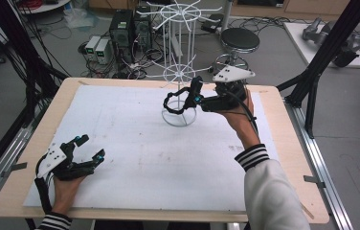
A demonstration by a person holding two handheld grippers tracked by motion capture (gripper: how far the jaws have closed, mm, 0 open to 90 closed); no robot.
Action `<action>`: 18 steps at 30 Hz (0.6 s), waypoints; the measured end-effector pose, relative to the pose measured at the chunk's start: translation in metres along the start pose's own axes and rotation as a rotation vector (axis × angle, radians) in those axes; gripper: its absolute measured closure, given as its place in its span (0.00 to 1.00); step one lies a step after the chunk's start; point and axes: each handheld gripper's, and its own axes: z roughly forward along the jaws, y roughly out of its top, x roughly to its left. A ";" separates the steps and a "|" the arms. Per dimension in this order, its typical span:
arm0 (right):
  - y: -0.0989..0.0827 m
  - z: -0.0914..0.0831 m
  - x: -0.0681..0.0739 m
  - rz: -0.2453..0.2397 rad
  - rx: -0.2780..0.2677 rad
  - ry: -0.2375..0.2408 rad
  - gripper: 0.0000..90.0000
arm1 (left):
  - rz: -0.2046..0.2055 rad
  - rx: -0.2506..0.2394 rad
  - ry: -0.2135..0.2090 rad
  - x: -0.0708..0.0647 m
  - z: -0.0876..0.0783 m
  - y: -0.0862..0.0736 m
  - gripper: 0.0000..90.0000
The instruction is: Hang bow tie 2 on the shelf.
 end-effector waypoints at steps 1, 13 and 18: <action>-0.001 -0.004 0.001 0.011 -0.003 0.006 0.11 | 0.002 0.001 0.000 0.000 0.000 0.000 0.18; -0.039 -0.048 0.005 0.149 -0.131 0.039 0.11 | 0.003 0.004 0.005 0.000 0.000 0.000 0.18; -0.064 -0.068 0.012 0.186 -0.183 0.041 0.11 | 0.003 0.003 0.004 0.000 0.000 0.000 0.18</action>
